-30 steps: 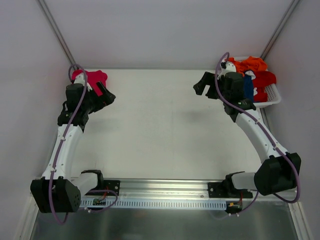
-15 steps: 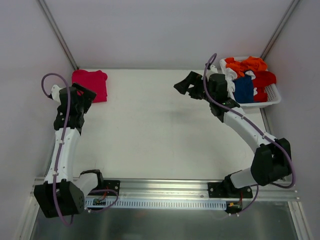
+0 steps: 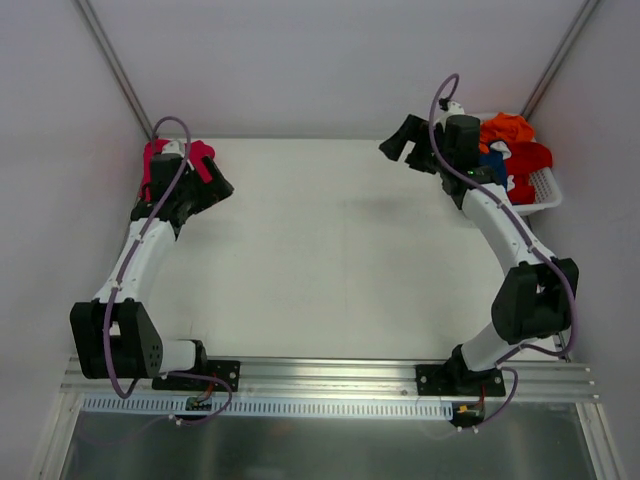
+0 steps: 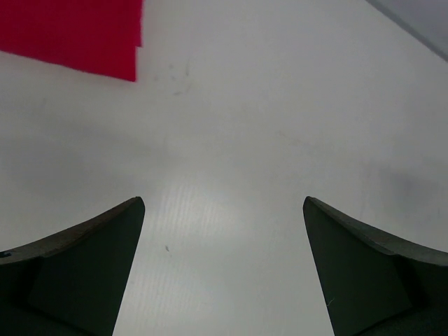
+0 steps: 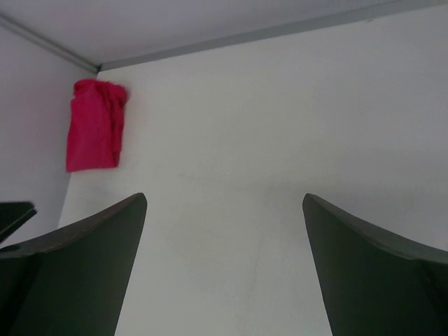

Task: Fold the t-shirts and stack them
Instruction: Neatly place the folded tshirt to the corner

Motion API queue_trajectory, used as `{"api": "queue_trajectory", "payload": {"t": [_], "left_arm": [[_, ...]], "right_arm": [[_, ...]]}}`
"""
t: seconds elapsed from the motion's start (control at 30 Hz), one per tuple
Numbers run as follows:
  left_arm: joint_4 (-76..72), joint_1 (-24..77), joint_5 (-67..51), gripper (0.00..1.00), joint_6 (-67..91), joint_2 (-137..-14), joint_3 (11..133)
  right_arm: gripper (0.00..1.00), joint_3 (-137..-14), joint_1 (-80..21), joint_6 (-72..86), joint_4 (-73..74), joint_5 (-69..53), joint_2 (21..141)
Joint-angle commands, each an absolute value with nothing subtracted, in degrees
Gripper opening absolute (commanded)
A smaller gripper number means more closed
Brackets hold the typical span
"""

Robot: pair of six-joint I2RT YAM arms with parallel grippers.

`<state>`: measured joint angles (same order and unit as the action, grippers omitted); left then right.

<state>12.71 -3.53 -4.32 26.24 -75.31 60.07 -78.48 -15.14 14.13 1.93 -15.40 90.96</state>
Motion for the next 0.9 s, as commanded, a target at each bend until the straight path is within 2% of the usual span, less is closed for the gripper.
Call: {"api": "queue_trajectory", "payload": {"t": [0.0, 0.13, 0.2, 0.37, 0.7, 0.87], "left_arm": [[11.51, -1.76, -10.36, 0.99, 23.46, -74.00, 61.61], [10.20, -0.71, -18.53, 0.99, 23.82, -74.53, 62.14], [10.28, -0.53, -19.77, 0.99, 21.89, -75.41, 62.49], [10.46, -0.53, -18.55, 0.99, 19.69, -73.31, 62.32], [11.07, -0.88, -17.23, 0.99, 18.46, -71.63, 62.66], [12.39, -4.38, 5.51, 0.99, 24.08, -72.94, 65.73]], "right_arm": [[0.99, -82.70, -10.90, 8.02, 7.65, -12.22, 88.95], [0.99, -84.11, -10.90, 1.15, 8.70, -16.86, 88.85], [0.99, -85.33, -10.64, 4.03, 10.54, -17.40, 89.90], [1.00, -83.77, -11.07, 8.60, 10.21, -20.22, 90.27], [0.99, -79.90, -11.34, 5.01, 8.44, -18.89, 87.37], [1.00, -77.88, -11.69, 6.59, 6.07, -19.96, 86.48]]}}
